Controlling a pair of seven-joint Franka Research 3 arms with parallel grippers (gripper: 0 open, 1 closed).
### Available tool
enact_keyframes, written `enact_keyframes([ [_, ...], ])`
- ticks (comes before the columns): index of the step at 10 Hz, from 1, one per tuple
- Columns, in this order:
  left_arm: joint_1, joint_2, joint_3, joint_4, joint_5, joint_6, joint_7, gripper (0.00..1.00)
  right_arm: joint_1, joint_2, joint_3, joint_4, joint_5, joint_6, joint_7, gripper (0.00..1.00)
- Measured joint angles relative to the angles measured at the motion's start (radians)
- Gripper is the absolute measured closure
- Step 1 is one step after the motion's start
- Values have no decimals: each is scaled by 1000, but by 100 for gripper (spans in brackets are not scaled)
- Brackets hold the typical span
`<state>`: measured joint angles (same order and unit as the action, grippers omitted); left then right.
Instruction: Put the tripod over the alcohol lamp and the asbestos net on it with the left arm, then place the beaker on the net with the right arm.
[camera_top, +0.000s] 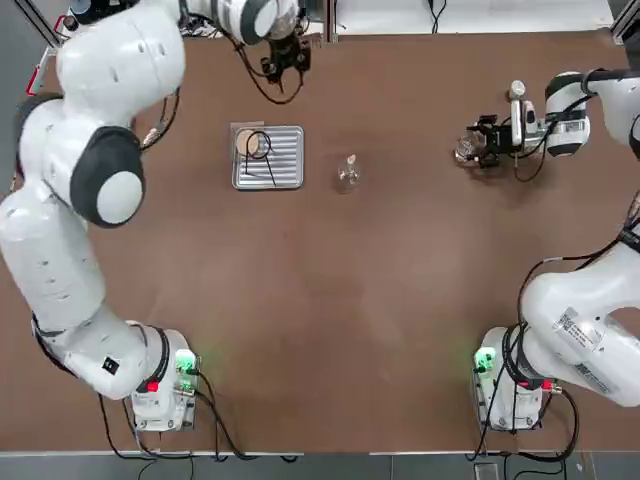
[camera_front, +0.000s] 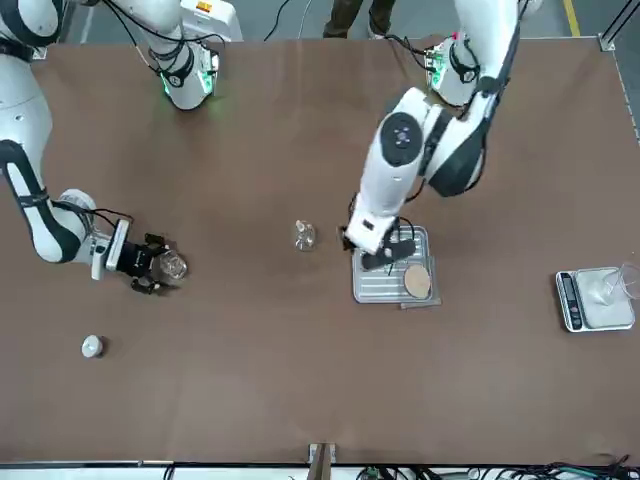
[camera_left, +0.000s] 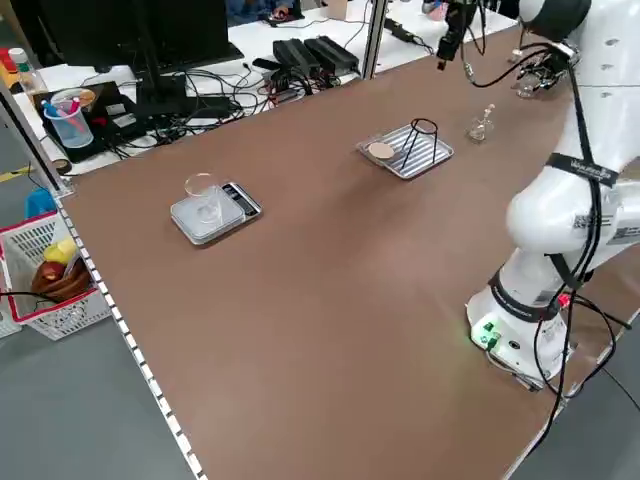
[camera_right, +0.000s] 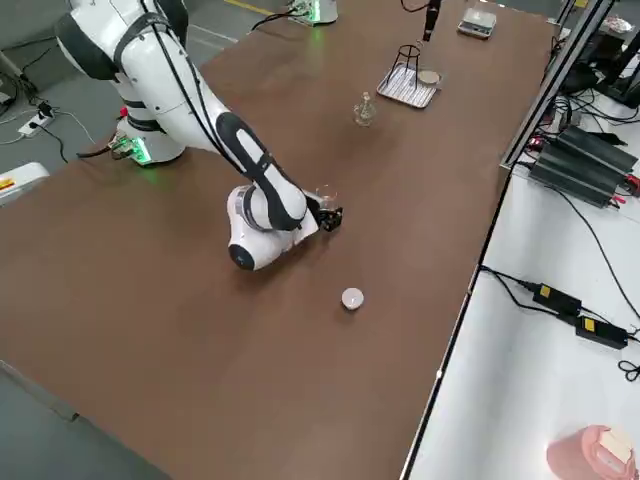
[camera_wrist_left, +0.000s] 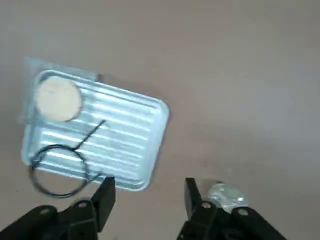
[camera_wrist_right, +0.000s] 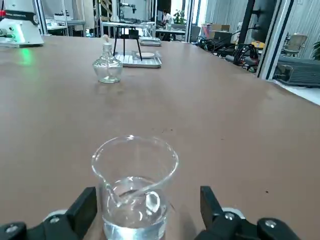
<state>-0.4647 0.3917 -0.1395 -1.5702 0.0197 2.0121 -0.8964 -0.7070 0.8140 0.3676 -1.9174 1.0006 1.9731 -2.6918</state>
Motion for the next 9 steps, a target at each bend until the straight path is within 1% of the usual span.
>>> enact_keyframes([
  [1,31,-64,1,-91,1,0,3,40,-1,3,3,-3,0,-1,-7,5],
  [2,60,-114,1,-165,5,0,16,40,-2,5,6,-6,0,-3,-9,0],
  [4,104,-155,1,-264,10,11,22,41,-4,5,8,-7,0,-13,-10,3],
  [5,120,-162,1,-305,10,42,28,41,-5,5,9,-6,0,-17,-10,4],
  [6,125,-168,1,-359,10,102,29,42,-8,5,9,-7,0,-19,-11,13],
  [7,125,-177,1,-422,10,175,28,42,-9,5,9,-7,0,-20,-11,30],
  [8,121,-183,-2,-476,10,225,26,42,-10,5,9,-8,0,-24,-11,42],
  [9,118,-186,-7,-516,10,259,22,43,-11,5,9,-8,0,-24,-11,41],
])
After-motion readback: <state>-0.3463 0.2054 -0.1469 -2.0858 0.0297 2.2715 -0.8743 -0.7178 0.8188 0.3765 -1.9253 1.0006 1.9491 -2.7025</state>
